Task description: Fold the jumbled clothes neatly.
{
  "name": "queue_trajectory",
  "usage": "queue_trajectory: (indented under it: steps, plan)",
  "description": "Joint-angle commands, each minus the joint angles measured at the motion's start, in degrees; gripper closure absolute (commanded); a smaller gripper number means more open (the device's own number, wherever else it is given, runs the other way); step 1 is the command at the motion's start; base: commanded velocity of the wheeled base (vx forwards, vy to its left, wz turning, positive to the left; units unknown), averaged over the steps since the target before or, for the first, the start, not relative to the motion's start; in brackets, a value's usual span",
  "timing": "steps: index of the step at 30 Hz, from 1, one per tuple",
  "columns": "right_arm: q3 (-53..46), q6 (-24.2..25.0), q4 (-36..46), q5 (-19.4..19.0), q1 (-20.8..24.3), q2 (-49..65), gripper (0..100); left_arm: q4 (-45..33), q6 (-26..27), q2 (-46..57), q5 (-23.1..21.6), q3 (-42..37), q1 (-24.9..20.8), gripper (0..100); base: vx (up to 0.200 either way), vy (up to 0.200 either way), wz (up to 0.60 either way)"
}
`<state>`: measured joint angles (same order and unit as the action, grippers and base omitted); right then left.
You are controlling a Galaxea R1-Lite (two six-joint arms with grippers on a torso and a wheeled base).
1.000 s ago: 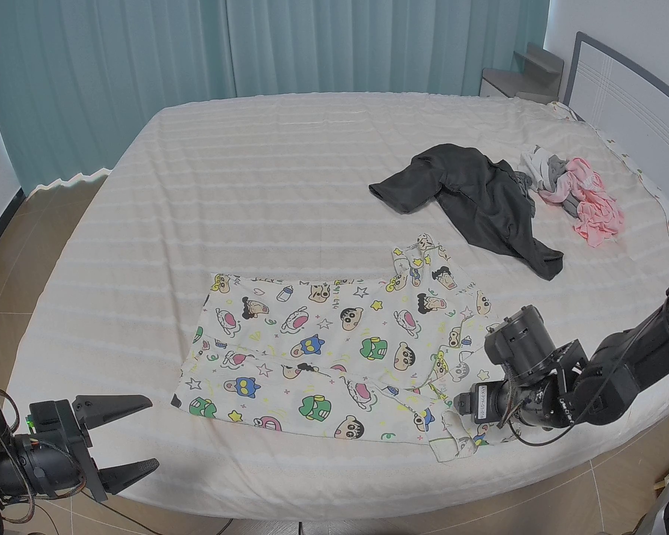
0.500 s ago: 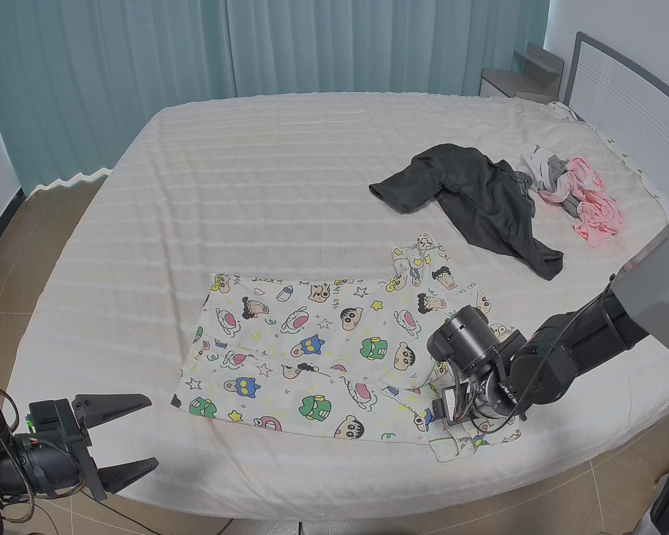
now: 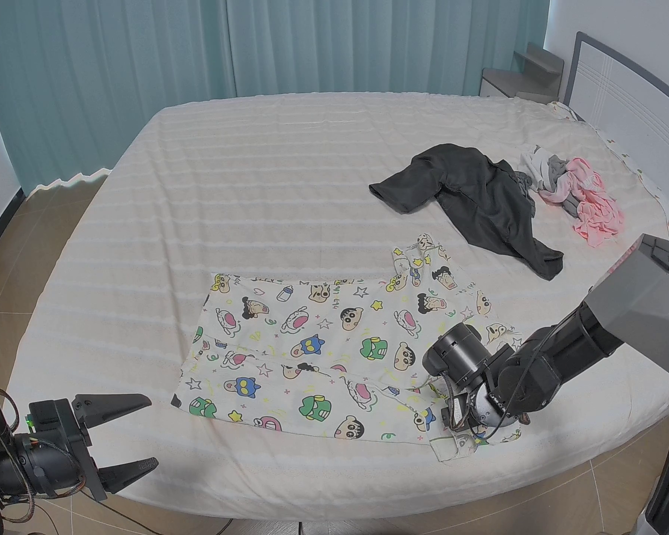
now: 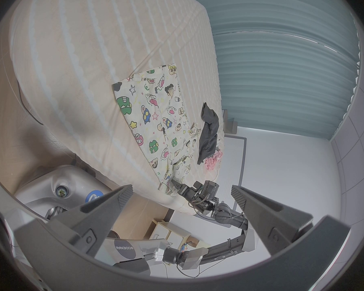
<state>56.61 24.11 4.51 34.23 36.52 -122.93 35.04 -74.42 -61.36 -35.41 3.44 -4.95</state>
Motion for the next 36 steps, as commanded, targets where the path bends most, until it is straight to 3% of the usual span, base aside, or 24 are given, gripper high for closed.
queue_trajectory:
  steps: [1,15,24,36]
  plan:
    - [-2.6,0.0,0.1,0.9,0.0,1.7,0,0.0,0.0,0.0,0.0,0.0,0.0,0,0.000,0.000,0.00]
    - [-14.1,-0.8,-1.1,1.4,-7.6,10.9,0,0.0,-0.1,0.2,0.0,0.0,0.0,0,0.000,0.000,0.00]
    - [-22.2,-0.9,-8.5,1.3,-11.6,11.6,0,0.0,-0.2,0.2,0.0,0.0,0.0,0,0.000,0.000,0.00]
    - [-25.0,-0.8,-9.2,-0.6,-9.2,25.1,0,0.0,-0.2,0.1,0.0,0.0,0.0,0,0.000,0.000,0.00]
